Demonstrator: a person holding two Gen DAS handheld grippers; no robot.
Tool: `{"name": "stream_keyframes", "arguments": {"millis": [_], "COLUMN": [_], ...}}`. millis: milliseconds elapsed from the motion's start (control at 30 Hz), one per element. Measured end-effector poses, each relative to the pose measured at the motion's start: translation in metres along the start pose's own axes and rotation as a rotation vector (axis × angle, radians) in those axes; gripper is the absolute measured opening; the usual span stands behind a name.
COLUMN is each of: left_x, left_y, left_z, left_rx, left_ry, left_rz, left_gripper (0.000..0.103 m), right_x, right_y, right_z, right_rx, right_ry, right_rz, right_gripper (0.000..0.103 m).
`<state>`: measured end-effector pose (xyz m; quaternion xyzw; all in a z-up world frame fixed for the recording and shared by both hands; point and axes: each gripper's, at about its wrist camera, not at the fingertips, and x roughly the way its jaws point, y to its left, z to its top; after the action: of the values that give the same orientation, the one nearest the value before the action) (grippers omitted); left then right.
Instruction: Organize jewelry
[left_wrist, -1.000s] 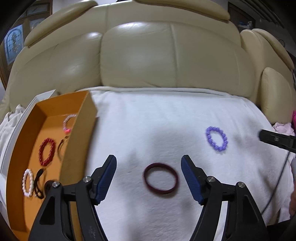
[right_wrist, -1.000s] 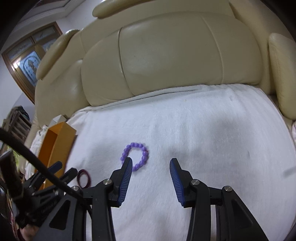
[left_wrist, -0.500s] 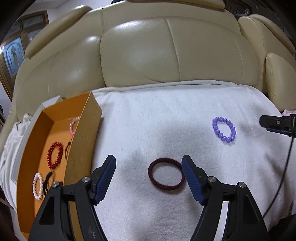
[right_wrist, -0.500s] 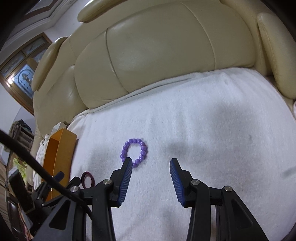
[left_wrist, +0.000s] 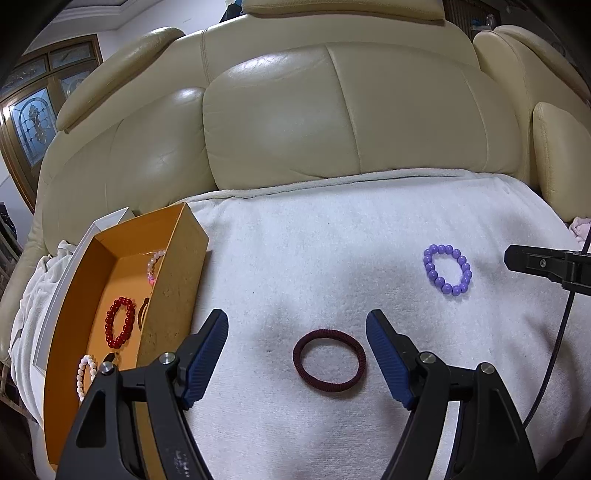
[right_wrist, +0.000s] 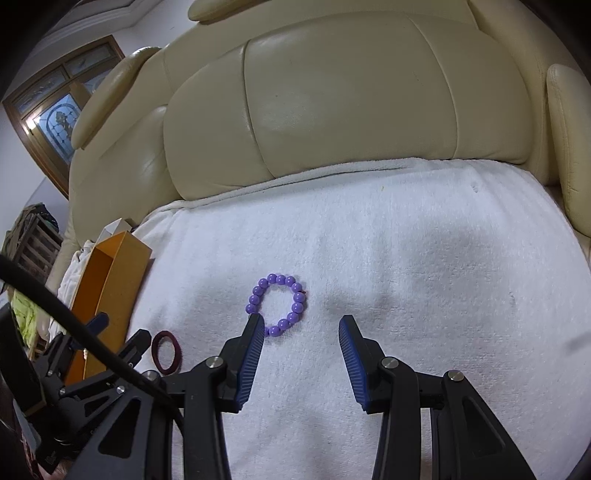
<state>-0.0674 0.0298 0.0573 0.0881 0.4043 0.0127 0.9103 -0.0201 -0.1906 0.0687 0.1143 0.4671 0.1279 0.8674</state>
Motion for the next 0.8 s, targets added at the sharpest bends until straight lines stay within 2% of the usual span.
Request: {"name": "stream_keyframes", "arguments": {"millis": [467,800], "left_x": [0.002,0.008], "left_y": [0.005,0.007], "left_z": [-0.005,-0.004], "left_rx": [0.023,0.029], "left_ry": [0.016,0.031], "left_rz": [-0.007,-0.010], "left_gripper": [0.078,0.078], "right_x": [0.012,0.022], "right_y": [0.008,0.008], "right_z": [-0.003,-0.001], "right_rx": [-0.040,-0.020], "right_ry": [0.011,0.033], "right_rz": [0.004,0.002], "right_gripper": [0.046,0.046]}}
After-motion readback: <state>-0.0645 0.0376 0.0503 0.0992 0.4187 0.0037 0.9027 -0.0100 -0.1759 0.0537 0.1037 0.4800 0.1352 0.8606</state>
